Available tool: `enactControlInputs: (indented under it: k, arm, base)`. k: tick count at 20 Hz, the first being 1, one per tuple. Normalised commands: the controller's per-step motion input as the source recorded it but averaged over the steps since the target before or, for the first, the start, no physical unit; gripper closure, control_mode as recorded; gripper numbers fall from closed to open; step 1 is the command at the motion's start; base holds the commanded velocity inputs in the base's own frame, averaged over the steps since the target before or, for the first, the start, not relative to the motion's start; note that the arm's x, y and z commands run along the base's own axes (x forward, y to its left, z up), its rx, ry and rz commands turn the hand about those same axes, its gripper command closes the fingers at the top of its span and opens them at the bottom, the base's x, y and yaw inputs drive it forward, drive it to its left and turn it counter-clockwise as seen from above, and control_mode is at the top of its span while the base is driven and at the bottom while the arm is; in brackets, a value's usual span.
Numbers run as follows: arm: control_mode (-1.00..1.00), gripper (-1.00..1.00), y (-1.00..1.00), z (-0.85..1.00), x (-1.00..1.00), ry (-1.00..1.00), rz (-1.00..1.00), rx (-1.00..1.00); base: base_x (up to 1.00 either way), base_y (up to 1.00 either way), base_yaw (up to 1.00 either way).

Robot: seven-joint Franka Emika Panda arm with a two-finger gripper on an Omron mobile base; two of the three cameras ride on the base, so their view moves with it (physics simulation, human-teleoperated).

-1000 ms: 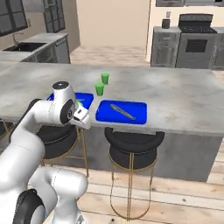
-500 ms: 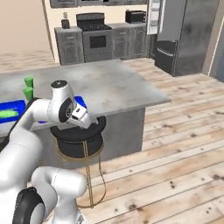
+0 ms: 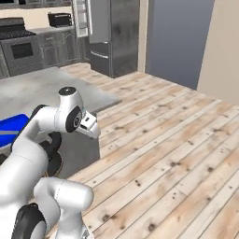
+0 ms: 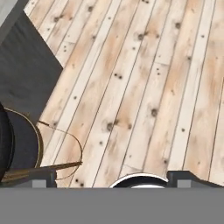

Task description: Gather the garlic and corn from the fridge and place them on a tray on the dining counter. Then gather the steak and fish from the fridge and place them on the other tray.

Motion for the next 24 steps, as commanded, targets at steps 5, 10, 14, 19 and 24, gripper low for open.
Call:
enactControlInputs:
  k: [5, 10, 14, 19, 24]
  arm:
    - [1.0, -1.0, 0.0, 0.0, 0.0, 0.0, 0.0, 0.0]
    - [1.0, -1.0, 0.0, 0.0, 0.0, 0.0, 0.0, 0.0]
    - [1.0, -1.0, 0.0, 0.0, 0.0, 0.0, 0.0, 0.0]
    - [1.0, -1.0, 0.0, 0.0, 0.0, 0.0, 0.0, 0.0]
    - [1.0, -1.0, 0.0, 0.0, 0.0, 0.0, 0.0, 0.0]
  base:
    - [1.0, -0.2, -0.03]
    - [1.0, -0.63, 0.0]
    - [1.0, -0.79, 0.0]
    - [1.0, -0.68, 0.02]
    - [1.0, -0.65, 0.14]
